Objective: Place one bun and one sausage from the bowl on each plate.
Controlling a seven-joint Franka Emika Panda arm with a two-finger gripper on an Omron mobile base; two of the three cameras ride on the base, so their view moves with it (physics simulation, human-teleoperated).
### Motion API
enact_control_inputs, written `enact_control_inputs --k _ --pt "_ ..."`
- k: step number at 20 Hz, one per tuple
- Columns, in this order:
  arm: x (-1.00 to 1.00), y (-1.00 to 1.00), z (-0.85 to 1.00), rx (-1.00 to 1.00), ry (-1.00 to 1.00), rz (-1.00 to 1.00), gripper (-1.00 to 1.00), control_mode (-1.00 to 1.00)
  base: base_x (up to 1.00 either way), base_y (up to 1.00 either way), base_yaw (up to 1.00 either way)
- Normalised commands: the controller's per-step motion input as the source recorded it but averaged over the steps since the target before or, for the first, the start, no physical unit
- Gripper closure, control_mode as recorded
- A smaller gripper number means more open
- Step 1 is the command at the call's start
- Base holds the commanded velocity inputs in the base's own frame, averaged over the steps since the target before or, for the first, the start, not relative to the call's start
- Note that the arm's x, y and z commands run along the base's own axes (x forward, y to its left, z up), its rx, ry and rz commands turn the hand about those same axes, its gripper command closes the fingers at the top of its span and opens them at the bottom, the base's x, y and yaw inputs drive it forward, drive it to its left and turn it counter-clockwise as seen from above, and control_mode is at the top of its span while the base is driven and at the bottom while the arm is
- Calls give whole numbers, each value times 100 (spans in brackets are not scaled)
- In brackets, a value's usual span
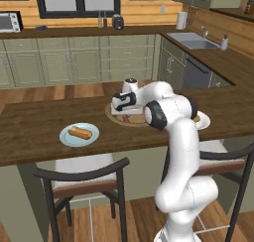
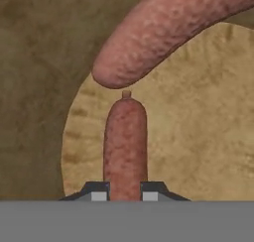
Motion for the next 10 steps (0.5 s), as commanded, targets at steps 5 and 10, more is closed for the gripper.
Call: enact_control_inputs --k 5,10 --pt "-32 -6 56 0 -9 0 100 -100 0 0 0" --pt "-47 4 100 1 -15 0 100 -100 0 0 0"
